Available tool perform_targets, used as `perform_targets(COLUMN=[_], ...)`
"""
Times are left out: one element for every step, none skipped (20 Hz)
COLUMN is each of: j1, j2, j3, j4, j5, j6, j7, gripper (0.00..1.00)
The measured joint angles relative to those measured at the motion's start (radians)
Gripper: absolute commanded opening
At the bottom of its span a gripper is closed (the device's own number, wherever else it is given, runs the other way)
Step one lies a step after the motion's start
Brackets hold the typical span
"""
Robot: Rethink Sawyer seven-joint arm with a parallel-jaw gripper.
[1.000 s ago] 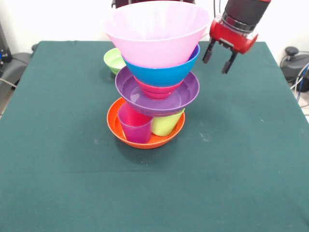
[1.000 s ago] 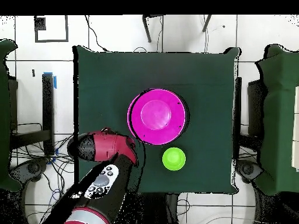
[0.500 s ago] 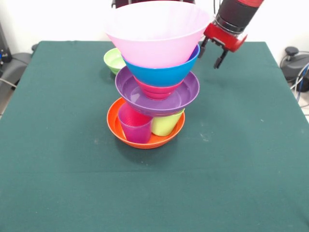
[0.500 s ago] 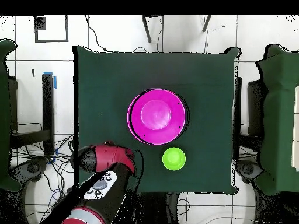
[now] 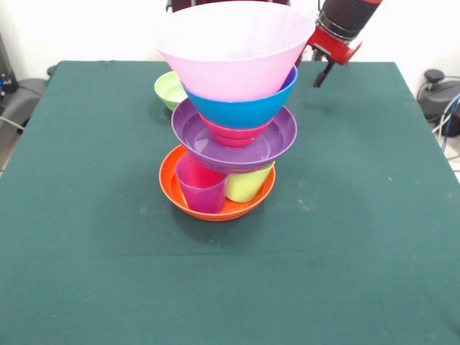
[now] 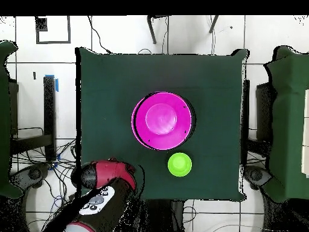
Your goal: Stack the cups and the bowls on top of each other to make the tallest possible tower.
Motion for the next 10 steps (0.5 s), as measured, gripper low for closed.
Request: perform_targets(j1=[0.012,0.020,0.025,0.032,0.039,0.044,0.051,0.053,0.058,0.061], j2=[0.006,0.011,0.014,0.019,0.024,0.029,0.038,0.043,0.058,0.071], j3=[-0.009,-0.015,-0.019,-0.025,-0.032,-0.038,-0.046,-0.049,-0.058,-0.066], j4=[0.003,0.004,0.004,0.004,0.004,0.004,0.004,0.004,0.004,0.004], j5=[-0.006,-0.011,-0.015,-0.021,-0.027,-0.034,-0.044,-0.048,-0.063,-0.076], j6=[0.000,0.000,0.000,0.000,-0.003,-0.006,-0.014,-0.020,-0.037,-0.054], j7=[0.000,0.000,0.000,0.000,0.000,0.000,0.000,0.000,0.000,0.000], gripper=[1.00,1.00,1.00,1.00,1.00,1.00,1.00,1.00,1.00,1.00])
